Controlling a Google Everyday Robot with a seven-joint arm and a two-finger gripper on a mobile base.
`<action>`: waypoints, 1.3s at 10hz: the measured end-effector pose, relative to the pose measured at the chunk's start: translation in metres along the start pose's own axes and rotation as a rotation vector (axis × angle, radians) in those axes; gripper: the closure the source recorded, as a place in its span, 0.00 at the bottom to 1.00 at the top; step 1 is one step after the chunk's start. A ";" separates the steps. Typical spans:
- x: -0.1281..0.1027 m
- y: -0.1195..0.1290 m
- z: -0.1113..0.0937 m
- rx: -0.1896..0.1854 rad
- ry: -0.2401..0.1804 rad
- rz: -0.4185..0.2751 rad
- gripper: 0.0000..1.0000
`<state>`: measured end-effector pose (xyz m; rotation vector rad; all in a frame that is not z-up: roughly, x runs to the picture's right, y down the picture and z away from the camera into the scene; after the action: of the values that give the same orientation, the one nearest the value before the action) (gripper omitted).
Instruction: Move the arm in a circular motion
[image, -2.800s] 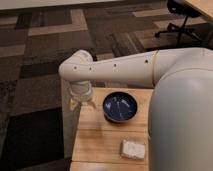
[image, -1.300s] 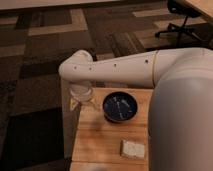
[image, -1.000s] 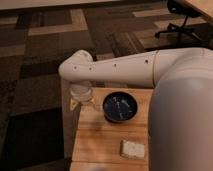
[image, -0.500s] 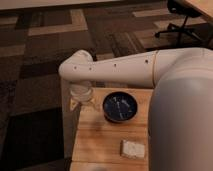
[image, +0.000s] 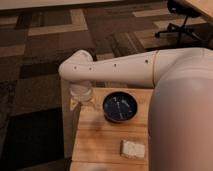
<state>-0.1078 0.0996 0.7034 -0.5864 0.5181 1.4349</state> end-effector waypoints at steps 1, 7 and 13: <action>0.000 0.000 0.000 0.000 0.000 0.000 0.35; 0.000 0.000 0.000 0.000 0.000 0.000 0.35; -0.007 -0.003 -0.004 0.019 -0.001 0.004 0.35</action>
<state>-0.1048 0.0916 0.7045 -0.5696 0.5323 1.4329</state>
